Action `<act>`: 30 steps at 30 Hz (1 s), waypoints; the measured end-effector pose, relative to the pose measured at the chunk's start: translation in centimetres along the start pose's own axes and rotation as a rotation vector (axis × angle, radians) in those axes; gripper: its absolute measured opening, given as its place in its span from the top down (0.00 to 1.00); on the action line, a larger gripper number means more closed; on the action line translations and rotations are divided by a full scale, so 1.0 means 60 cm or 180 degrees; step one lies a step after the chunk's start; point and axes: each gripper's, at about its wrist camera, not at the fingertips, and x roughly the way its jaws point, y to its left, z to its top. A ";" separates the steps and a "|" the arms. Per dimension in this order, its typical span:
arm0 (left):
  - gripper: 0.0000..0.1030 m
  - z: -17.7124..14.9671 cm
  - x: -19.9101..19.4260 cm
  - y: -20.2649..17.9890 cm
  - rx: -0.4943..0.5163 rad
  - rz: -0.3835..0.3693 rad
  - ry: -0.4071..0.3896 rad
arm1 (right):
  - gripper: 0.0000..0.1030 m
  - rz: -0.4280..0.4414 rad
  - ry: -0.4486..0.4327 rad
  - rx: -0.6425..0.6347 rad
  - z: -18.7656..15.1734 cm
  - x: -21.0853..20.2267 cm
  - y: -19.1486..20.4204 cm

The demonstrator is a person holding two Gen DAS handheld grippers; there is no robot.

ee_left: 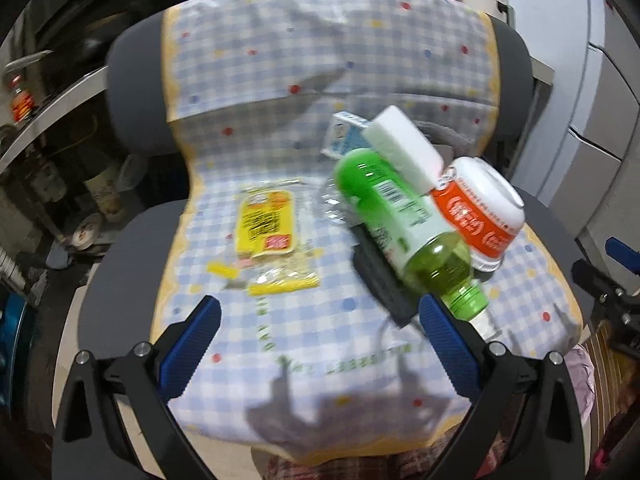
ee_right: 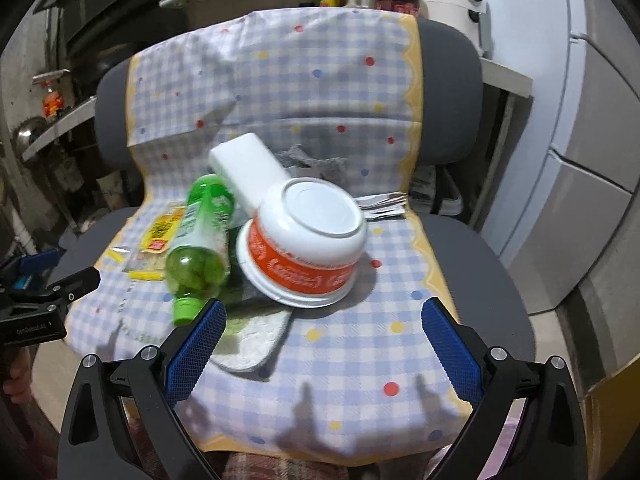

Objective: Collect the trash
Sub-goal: 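Grasp the green bottle with the left tool while the right tool grasps the noodle bowl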

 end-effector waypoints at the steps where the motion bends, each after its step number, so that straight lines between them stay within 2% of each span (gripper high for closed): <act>1: 0.06 0.007 0.006 -0.008 0.0024 -0.0028 0.0007 | 0.06 -0.0036 -0.0006 0.0003 0.000 0.001 -0.004; 6: 0.06 0.047 0.043 -0.043 0.0039 -0.0108 0.0022 | 0.06 -0.0204 -0.0052 0.0117 0.004 0.010 -0.038; 15: 0.10 0.100 0.140 -0.084 -0.0158 -0.0116 0.0329 | 0.08 -0.0339 -0.0160 0.0219 0.012 0.034 -0.084; 18: 0.14 0.110 0.177 -0.100 -0.0148 -0.0087 0.0475 | 0.11 -0.0338 -0.0146 0.0215 0.012 0.042 -0.090; 22: 0.26 0.108 0.214 -0.105 -0.0188 -0.0081 0.0650 | 0.11 -0.0288 -0.0081 0.0216 0.009 0.049 -0.093; 25: 0.32 0.103 0.205 -0.100 -0.0200 -0.0080 0.0551 | 0.12 -0.0274 -0.0063 0.0206 0.006 0.048 -0.092; 30: 0.35 0.096 0.145 -0.070 -0.0222 -0.0248 0.0156 | 0.13 -0.0181 -0.0121 0.0175 0.008 0.036 -0.079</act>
